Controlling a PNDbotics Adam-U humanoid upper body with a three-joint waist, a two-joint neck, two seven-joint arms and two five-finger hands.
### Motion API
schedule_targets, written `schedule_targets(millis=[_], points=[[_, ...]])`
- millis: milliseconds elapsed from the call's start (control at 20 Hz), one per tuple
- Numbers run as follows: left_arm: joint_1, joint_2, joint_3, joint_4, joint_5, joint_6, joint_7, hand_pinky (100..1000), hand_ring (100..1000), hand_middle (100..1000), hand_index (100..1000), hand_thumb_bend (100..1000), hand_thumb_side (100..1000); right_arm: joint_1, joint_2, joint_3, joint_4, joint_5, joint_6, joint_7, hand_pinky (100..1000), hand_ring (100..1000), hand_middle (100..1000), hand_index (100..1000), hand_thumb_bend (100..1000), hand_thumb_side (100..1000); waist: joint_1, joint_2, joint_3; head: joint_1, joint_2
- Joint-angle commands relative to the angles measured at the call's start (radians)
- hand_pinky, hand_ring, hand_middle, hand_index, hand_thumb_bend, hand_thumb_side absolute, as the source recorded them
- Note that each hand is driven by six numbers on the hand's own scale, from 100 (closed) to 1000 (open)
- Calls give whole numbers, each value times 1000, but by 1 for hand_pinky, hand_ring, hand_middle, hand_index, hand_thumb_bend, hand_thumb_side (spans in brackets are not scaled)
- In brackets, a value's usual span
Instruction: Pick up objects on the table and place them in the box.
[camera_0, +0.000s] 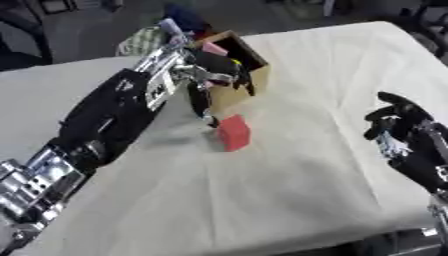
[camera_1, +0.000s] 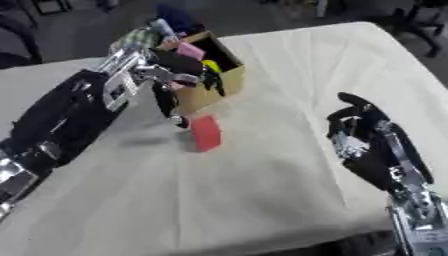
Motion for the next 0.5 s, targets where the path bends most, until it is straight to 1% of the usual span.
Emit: schedule_targets(millis=[50,350,500], points=[[-11,-1,-4,-4,-1,-223,-199,816,788,833,887,540,100,-13,0,0,-18,0,-2,2,557,527,607,897,100,433,-10,-9,-2,0,-3],[4,-4,-25,13,15,-245,-238,804,761,797,847,502,100,-14,-1,-1,-17,-1,-1,1,557,527,606,897,100,432,-12,-6,-5,2,-3],[12,-3,-29,29,25,-247,-244,783,721,745,803,457,100,-14,0,0,-17,-1,-2,1,557,527,606,897,100,432,-12,-5,-3,2,-3]])
